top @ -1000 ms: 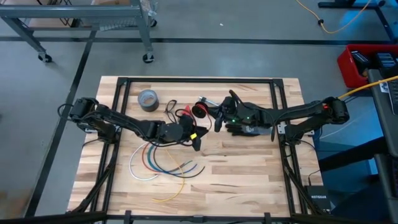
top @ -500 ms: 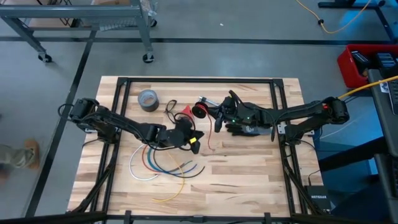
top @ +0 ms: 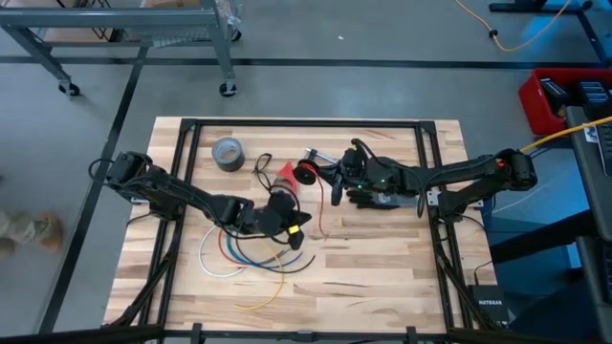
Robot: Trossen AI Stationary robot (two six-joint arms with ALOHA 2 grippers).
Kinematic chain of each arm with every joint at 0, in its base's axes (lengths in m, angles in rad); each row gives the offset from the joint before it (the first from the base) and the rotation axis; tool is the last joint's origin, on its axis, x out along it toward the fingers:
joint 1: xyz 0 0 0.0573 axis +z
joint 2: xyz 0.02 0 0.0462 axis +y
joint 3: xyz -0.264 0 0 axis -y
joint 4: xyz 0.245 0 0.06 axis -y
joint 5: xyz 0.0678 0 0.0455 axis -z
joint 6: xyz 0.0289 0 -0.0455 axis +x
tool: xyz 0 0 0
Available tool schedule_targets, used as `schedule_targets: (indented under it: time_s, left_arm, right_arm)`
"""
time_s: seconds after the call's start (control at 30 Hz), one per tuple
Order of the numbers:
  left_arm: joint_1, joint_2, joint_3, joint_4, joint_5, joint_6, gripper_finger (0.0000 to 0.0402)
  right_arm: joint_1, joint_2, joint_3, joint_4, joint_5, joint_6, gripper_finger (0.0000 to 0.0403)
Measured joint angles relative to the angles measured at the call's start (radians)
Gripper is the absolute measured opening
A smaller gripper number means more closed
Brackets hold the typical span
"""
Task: Coil cords
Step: Coil the orange wire on the spool
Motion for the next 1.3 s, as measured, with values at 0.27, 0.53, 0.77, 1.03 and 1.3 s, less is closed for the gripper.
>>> schedule_targets:
  time_s: [0.27, 0.53, 0.77, 1.03, 1.3]
  left_arm:
    - [-0.001, 0.022, 0.000, 0.005, 0.014, -0.108, 0.0045]
    - [-0.001, 0.111, 0.000, 0.094, 0.040, -0.052, 0.0105]
    - [0.003, 0.120, 0.000, 0.147, 0.040, -0.027, 0.0138]
    - [-0.016, 0.119, 0.000, 0.237, 0.042, -0.020, 0.0143]
    - [-0.006, 0.120, 0.000, 0.240, 0.035, -0.021, 0.0143]
  right_arm:
    - [0.000, 0.000, 0.000, 0.024, -0.009, -0.003, 0.0005]
    - [0.000, 0.000, 0.000, 0.024, -0.010, -0.003, 0.0005]
    - [0.000, 0.000, 0.000, 0.024, -0.013, -0.005, 0.0005]
    - [0.000, 0.000, 0.000, 0.030, -0.012, -0.006, 0.0005]
    - [0.000, -0.001, 0.000, 0.102, -0.019, -0.007, 0.0005]
